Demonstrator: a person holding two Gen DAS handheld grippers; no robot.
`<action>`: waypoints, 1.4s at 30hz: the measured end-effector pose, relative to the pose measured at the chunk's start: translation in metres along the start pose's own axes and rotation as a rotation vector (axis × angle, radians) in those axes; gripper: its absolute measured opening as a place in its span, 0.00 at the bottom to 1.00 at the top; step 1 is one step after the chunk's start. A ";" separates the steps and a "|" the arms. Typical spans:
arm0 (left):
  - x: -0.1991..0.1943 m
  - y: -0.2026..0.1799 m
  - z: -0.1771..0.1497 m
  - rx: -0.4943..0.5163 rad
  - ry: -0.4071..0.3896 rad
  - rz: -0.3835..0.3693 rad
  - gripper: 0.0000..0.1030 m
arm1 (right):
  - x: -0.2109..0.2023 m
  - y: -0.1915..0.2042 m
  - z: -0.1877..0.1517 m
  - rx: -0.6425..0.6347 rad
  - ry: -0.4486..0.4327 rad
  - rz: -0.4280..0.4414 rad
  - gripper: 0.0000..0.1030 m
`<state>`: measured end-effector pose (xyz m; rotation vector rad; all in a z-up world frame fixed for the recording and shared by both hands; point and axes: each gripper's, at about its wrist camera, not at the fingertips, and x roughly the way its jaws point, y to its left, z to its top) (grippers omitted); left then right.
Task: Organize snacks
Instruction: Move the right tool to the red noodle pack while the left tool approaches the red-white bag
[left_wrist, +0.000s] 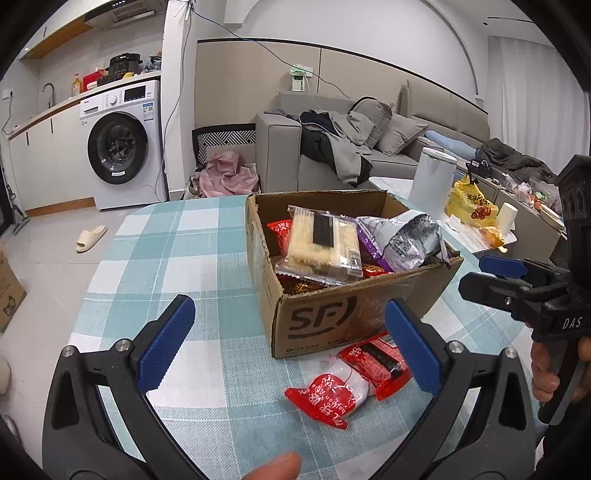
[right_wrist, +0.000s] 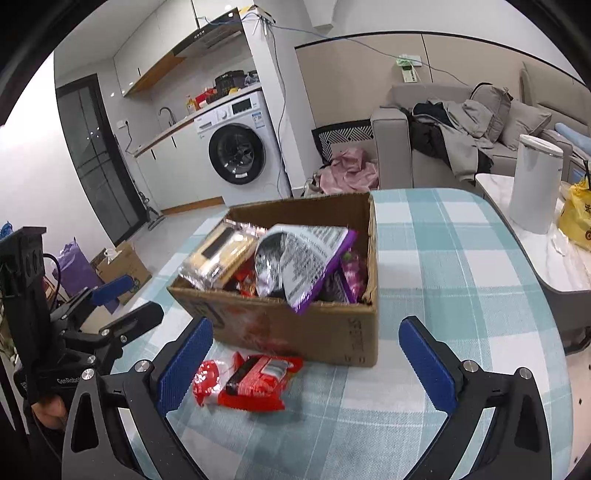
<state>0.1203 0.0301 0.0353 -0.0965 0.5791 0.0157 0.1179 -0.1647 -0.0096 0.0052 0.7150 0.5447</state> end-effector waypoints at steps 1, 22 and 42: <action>0.001 0.001 -0.002 -0.002 0.003 -0.001 1.00 | 0.001 0.000 -0.002 0.002 0.006 0.001 0.99; 0.019 0.012 -0.023 -0.004 0.047 0.036 1.00 | 0.041 0.015 -0.037 -0.050 0.175 0.017 0.99; 0.043 0.019 -0.030 0.002 0.104 0.043 0.99 | 0.080 0.018 -0.060 -0.053 0.289 -0.015 0.99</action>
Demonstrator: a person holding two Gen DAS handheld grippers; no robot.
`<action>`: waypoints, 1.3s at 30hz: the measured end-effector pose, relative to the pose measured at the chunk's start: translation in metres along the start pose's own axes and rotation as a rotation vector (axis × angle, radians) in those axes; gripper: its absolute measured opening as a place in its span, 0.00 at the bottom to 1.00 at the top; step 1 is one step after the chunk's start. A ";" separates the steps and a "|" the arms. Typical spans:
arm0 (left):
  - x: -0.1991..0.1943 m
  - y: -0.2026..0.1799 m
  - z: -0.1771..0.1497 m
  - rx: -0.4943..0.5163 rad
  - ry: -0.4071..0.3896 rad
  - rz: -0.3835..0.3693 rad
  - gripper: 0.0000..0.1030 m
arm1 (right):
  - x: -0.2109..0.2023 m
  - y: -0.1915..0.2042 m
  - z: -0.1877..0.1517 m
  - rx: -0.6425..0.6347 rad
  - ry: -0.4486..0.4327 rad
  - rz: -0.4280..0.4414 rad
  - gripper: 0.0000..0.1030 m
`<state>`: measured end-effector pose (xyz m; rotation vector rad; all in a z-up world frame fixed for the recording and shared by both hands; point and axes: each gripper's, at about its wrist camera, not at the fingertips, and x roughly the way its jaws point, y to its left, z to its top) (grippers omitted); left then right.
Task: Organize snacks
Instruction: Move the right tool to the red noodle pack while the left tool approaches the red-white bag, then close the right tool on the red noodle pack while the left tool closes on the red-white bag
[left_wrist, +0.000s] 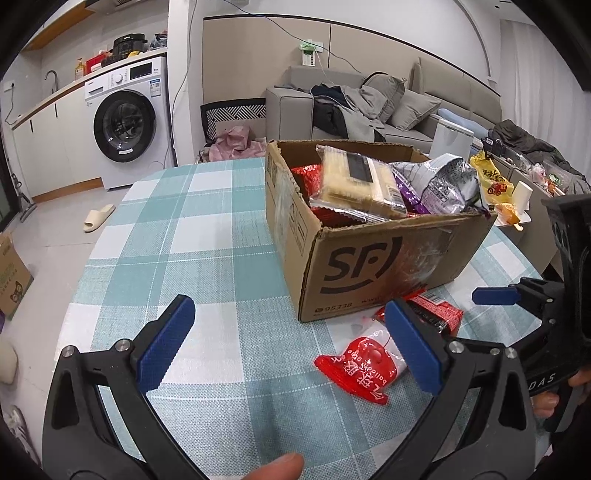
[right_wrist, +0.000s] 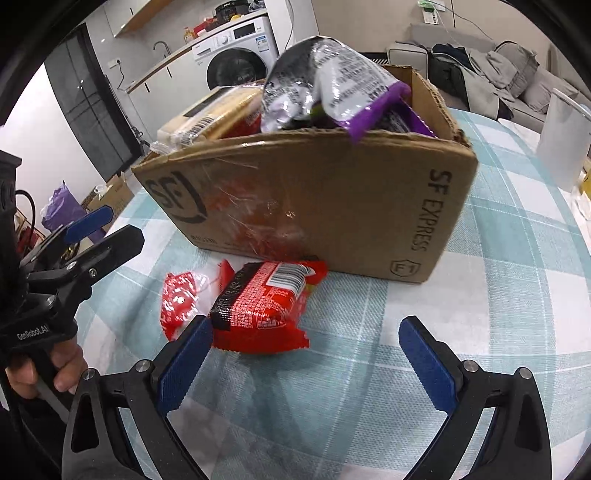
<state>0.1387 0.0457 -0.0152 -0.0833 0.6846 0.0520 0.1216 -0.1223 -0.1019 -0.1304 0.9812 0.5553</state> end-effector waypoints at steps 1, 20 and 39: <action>0.001 -0.001 -0.001 0.003 0.003 -0.001 1.00 | 0.001 -0.002 -0.001 -0.003 0.009 0.000 0.99; 0.023 -0.006 -0.011 0.037 0.069 -0.013 0.99 | 0.014 0.002 -0.004 -0.011 -0.009 0.023 0.88; 0.028 -0.023 -0.019 0.121 0.111 -0.036 0.99 | 0.008 0.023 -0.016 -0.086 -0.023 0.014 0.48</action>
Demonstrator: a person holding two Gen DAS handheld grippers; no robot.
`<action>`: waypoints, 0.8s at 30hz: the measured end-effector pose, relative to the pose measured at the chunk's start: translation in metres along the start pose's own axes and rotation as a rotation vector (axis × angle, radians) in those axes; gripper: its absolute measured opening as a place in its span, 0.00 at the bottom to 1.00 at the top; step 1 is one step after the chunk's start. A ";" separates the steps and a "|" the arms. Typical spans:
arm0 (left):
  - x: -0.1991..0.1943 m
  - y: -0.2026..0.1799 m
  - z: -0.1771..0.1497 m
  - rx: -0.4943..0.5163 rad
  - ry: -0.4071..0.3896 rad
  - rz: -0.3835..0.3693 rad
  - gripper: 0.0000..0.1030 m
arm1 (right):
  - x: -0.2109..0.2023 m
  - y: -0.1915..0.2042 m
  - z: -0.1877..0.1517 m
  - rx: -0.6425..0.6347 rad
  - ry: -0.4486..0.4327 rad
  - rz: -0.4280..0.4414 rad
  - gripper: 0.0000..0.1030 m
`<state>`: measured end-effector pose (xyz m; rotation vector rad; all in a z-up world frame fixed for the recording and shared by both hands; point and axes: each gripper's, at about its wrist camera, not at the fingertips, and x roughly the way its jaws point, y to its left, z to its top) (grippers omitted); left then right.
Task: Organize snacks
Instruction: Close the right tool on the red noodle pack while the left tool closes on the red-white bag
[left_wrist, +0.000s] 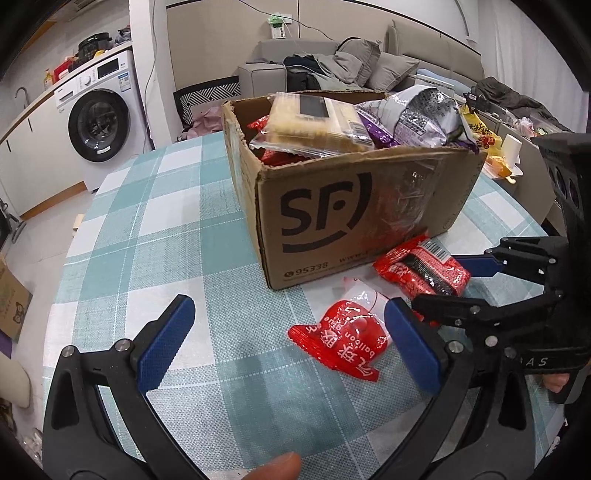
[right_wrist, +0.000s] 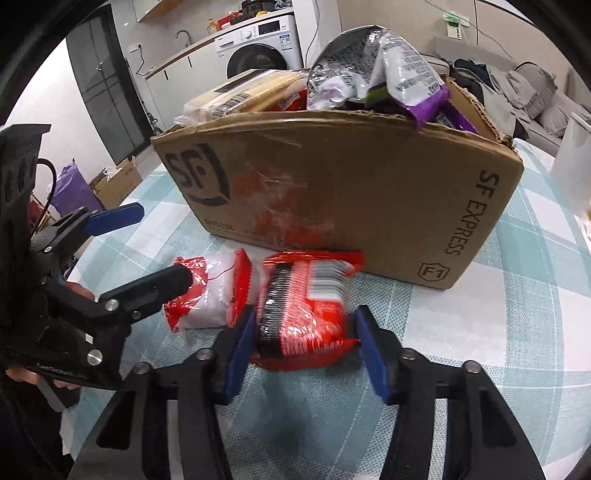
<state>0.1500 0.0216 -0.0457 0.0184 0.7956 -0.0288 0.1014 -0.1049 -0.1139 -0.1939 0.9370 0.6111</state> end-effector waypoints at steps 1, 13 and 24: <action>0.000 0.000 0.000 0.000 0.003 -0.008 0.99 | -0.001 0.001 0.000 0.002 0.001 0.004 0.47; 0.001 -0.006 -0.002 0.021 0.038 -0.083 0.99 | -0.024 -0.006 0.003 0.015 -0.026 0.052 0.46; 0.019 -0.022 -0.011 0.100 0.101 -0.112 0.75 | -0.026 -0.009 0.005 0.008 -0.018 0.052 0.46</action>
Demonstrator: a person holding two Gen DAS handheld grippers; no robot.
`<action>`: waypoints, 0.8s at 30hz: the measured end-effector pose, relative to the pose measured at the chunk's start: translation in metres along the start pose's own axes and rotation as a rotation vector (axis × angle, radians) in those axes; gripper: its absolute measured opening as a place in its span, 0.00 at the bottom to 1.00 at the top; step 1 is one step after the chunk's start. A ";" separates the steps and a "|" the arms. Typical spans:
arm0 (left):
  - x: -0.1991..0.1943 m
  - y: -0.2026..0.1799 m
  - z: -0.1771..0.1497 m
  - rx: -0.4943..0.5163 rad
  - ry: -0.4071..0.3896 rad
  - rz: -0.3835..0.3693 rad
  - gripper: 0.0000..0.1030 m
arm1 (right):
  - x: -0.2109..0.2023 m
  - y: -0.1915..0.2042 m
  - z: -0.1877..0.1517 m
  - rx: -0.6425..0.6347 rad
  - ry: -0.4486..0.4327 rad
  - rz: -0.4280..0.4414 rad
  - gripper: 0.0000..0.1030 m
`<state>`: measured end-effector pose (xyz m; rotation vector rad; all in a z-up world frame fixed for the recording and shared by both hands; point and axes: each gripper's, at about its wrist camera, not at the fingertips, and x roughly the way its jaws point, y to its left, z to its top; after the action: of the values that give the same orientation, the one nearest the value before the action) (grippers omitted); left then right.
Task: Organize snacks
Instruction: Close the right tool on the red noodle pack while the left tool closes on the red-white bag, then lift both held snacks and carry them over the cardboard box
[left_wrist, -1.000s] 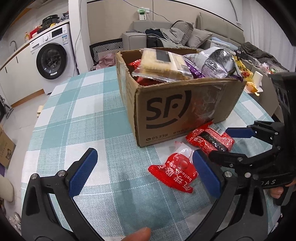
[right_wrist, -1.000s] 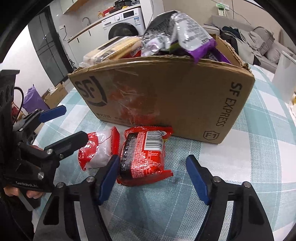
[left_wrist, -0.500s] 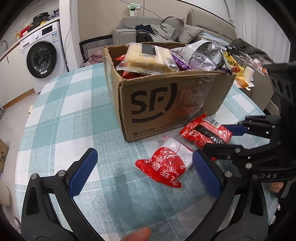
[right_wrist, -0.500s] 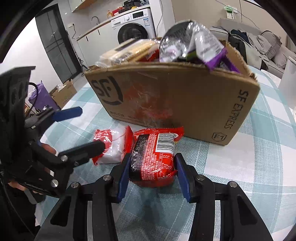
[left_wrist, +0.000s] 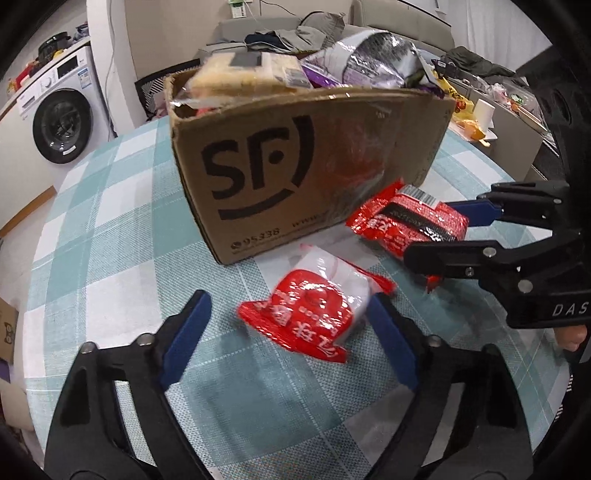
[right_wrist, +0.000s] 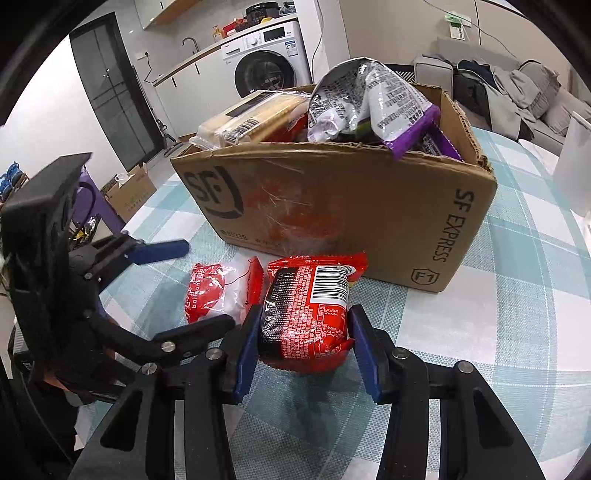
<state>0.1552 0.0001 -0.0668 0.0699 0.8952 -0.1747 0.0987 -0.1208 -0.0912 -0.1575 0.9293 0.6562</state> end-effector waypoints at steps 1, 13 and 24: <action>0.002 -0.001 -0.001 0.008 0.007 -0.011 0.66 | 0.002 0.001 0.000 -0.001 0.001 0.001 0.46; -0.010 -0.018 -0.004 0.048 -0.025 -0.102 0.54 | -0.006 0.002 0.001 -0.010 -0.013 -0.001 0.46; -0.047 -0.014 0.000 0.030 -0.100 -0.104 0.54 | -0.031 0.002 0.003 -0.043 -0.065 0.003 0.46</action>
<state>0.1241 -0.0079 -0.0293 0.0419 0.7975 -0.2861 0.0862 -0.1321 -0.0646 -0.1724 0.8536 0.6805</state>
